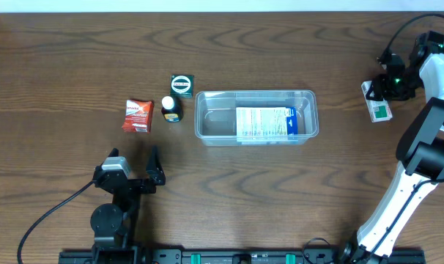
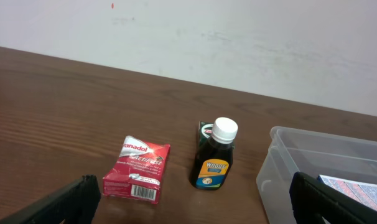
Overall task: Pack container
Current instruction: 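Carry the Panadol box over the container with right gripper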
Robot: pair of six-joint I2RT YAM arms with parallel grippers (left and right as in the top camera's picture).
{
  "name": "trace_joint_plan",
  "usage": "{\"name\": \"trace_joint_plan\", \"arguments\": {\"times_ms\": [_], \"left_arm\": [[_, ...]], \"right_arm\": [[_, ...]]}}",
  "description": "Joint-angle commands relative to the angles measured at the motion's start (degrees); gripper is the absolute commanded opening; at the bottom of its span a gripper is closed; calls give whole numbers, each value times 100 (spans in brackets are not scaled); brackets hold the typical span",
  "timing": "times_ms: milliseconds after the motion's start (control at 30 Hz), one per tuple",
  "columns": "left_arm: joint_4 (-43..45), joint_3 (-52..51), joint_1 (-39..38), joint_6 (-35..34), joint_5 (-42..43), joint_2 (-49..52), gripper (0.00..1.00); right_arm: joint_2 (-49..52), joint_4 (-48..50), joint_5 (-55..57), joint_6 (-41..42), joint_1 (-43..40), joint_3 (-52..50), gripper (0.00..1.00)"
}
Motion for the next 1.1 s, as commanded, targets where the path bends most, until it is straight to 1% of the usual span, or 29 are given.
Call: {"name": "trace_joint_plan", "arguments": {"times_ms": [0, 67, 200, 300, 367, 600, 833, 933, 1067], "left_arm": [[-208, -87, 26, 98, 105, -35, 98], [-208, -87, 26, 98, 105, -35, 98], [-208, -87, 26, 98, 105, -35, 98], [-208, -87, 26, 96, 105, -35, 98], [-208, -87, 26, 98, 105, -35, 98], [-208, -87, 26, 98, 105, -35, 98], [-208, -87, 26, 98, 105, -35, 98], [-208, -87, 26, 96, 105, -35, 98], [-208, -87, 26, 98, 105, -35, 98]], "right_arm": [[48, -57, -107, 577, -4, -46, 44], [48, -114, -107, 675, -4, -46, 39], [28, -219, -170, 1010, -4, -9, 24], [-31, -326, -404, 1067, 0, 50, 15], [-83, -378, -428, 1067, 20, 79, 14], [-551, -424, -431, 1067, 197, 105, 15], [-1499, -426, -450, 1054, 560, 149, 19], [-1934, -468, -516, 855, 820, 149, 20], [-2507, -638, -802, 166, 1366, 149, 22]]}}
